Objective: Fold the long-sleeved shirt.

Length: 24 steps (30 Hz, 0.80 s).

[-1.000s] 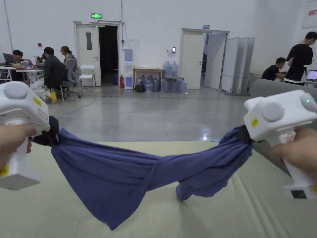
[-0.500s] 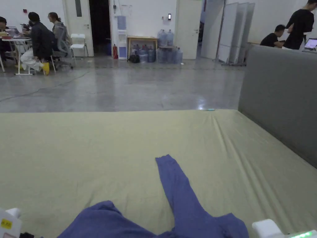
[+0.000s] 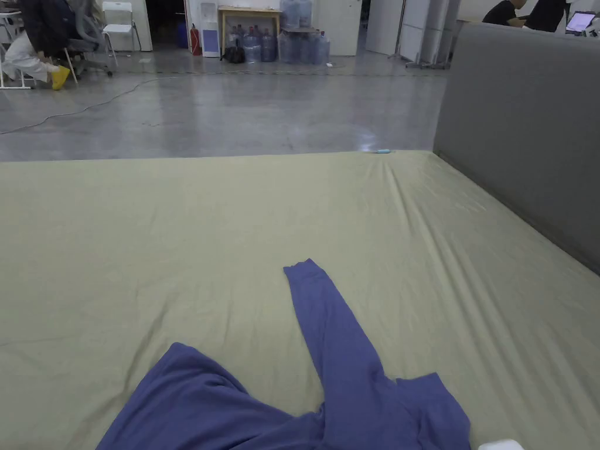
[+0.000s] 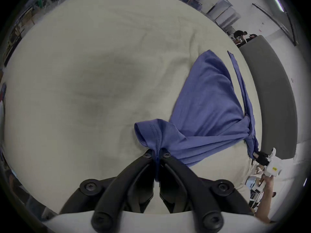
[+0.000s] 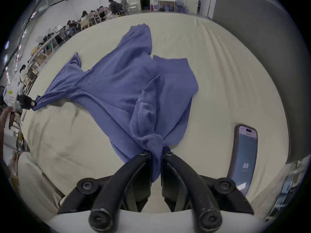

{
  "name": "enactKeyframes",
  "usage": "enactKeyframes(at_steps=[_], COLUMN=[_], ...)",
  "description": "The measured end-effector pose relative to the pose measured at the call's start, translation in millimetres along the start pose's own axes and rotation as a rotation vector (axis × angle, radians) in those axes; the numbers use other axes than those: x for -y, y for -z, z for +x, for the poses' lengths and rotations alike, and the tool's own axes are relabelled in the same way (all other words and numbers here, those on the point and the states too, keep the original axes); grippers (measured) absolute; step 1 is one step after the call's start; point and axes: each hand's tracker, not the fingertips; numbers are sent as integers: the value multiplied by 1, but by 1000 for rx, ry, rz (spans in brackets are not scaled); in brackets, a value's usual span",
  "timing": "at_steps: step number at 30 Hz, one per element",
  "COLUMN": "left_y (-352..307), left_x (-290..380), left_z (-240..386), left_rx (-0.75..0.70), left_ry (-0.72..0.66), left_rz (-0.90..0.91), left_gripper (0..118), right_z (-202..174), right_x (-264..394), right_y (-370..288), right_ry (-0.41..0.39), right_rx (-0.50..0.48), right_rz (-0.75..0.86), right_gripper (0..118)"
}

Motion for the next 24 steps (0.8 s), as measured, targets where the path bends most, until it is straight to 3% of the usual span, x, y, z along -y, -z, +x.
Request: enactKeyframes(at_steps=[3,4,6,7,8,9,12,14,15,16,17,20,21,24], left_y=[9,7,-5,-18,-31,-44,-56,-59,-50,-44,-41,-24,-31,-22], left_x=[1,0,3,8,15,27,66,83,94,103,110,126,127,119], left_z=[-1,1,10,17,25,32,51,56,61,64,67,86,85,103], left_rx=[-4,-7,-19,-51,-84,-87,10,12,6,-18,-52,-48,4,33], left_ry=[-8,-17,-11,10,37,69,130,112,115,141,174,187,164,135], left_rz=[5,17,47,105,145,201,324,243,173,130,120,117,116,142], left_gripper=[0,0,7,36,96,118,115,107,80,29,0,0,0,0], right_z=[1,2,3,5,5,5,1,-7,-12,-18,-25,-46,-51,-60], right_x=[-5,-10,-18,-18,-16,-15,1,11,17,22,25,37,38,33], right_y=[8,5,-11,-28,-48,-70,-115,-121,-117,-113,-109,-85,-77,-69], right_ry=[10,12,7,-8,-1,1,44,46,42,34,17,-63,-86,-80], right_rx=[7,10,113,143,130,86,6,-33,-45,-45,-42,3,-33,-67], right_rz=[-9,-15,-24,12,74,131,207,190,170,157,144,98,68,66], right_gripper=[6,12,58,79,83,83,83,82,74,51,0,0,0,0])
